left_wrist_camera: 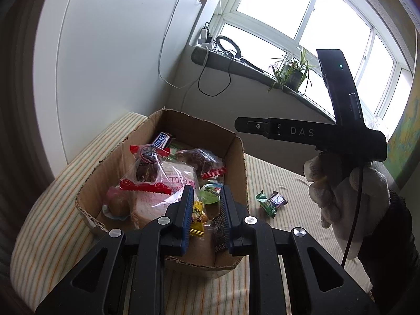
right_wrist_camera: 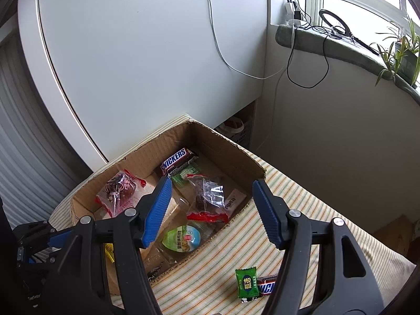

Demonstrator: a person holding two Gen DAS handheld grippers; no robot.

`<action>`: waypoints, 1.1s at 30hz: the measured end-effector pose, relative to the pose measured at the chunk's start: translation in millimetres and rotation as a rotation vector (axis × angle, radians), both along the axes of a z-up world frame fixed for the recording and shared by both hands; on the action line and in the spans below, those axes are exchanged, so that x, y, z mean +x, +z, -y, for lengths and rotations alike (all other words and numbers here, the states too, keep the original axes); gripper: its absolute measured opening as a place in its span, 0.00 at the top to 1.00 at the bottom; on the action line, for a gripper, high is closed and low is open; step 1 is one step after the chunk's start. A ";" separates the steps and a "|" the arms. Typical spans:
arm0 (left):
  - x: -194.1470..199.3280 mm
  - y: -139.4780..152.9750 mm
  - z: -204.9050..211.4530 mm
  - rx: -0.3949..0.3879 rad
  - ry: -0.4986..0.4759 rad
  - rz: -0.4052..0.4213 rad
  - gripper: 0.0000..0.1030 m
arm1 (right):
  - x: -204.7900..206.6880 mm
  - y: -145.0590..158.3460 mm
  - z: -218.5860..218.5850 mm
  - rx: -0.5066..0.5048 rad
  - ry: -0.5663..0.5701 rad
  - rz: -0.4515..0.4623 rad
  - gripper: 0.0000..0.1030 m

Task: Organize snacks
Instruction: 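Withdraw both tools from the box toward the remaining snacks, then move both open tools down toward the green candy and Snickers bar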

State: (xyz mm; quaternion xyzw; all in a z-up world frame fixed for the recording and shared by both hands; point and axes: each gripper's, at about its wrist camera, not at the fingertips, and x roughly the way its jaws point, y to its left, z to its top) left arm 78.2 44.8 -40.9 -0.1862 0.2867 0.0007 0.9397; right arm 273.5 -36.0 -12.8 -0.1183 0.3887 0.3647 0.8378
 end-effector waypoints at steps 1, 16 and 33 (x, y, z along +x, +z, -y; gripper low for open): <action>0.5 0.9 1.5 0.004 -0.001 0.001 0.82 | -1.0 0.8 3.8 -0.002 -0.004 0.003 0.35; -7.6 5.6 29.3 0.013 -0.042 0.008 0.82 | -0.2 -11.0 100.7 -0.011 -0.149 0.024 0.35; -8.0 10.1 57.9 0.049 -0.058 -0.005 0.82 | 35.2 -80.7 91.3 -0.034 -0.020 -0.291 0.71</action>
